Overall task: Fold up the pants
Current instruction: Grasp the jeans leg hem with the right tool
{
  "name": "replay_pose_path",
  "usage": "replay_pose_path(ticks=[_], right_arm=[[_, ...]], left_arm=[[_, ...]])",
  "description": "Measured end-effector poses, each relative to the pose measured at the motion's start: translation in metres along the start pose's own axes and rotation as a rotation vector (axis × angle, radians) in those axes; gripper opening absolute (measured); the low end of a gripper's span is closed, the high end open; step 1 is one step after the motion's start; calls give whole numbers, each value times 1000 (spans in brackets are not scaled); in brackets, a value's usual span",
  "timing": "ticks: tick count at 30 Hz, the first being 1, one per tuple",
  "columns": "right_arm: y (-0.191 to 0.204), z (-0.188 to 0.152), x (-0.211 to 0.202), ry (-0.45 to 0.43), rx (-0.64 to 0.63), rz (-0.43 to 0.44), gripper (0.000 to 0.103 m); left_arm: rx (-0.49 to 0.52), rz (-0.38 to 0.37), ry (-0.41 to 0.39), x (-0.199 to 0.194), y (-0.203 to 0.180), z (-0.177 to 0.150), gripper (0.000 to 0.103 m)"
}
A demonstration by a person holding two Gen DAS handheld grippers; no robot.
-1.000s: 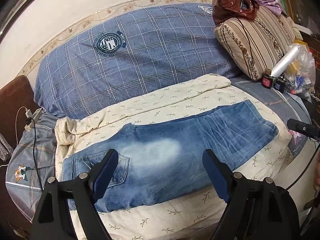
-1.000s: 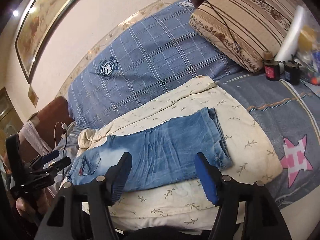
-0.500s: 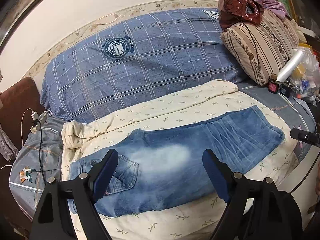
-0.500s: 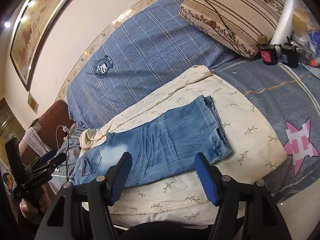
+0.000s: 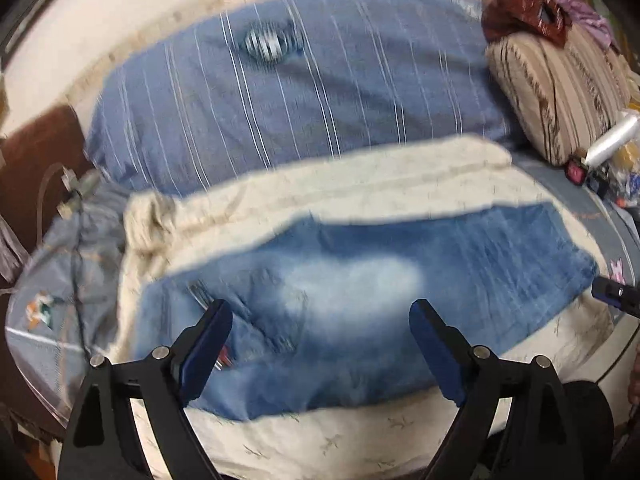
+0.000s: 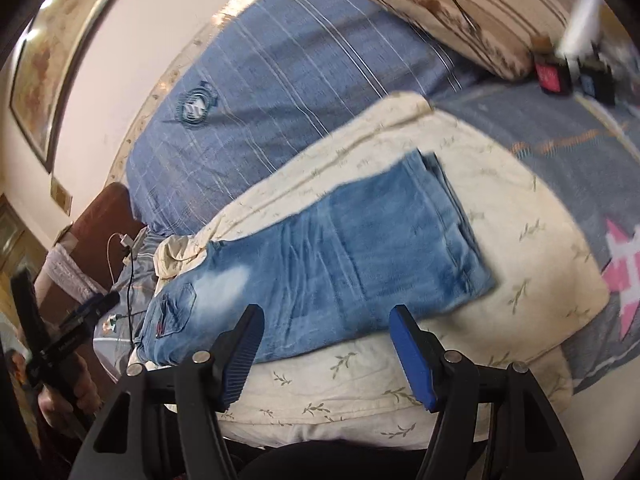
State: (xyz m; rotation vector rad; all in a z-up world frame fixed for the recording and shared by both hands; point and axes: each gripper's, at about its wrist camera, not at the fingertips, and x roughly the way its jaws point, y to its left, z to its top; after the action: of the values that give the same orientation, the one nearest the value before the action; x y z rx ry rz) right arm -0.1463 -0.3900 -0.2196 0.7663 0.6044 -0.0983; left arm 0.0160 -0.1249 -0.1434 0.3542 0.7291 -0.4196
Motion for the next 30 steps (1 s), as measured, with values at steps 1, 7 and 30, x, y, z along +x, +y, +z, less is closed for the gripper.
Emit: replay_pose_path(ticks=[1,7,30], right_arm=[[-6,-1,3,8,27,6,69],[-36,-5,9,10,141,39,69],[-53,39,36,-84,237,-38,16]], left_arm=[[-3,-9,31,9,-2,-4,90],[-17,-51,167,52,-18,-18,90],[-80,-74,306,101,-19,-22,90]])
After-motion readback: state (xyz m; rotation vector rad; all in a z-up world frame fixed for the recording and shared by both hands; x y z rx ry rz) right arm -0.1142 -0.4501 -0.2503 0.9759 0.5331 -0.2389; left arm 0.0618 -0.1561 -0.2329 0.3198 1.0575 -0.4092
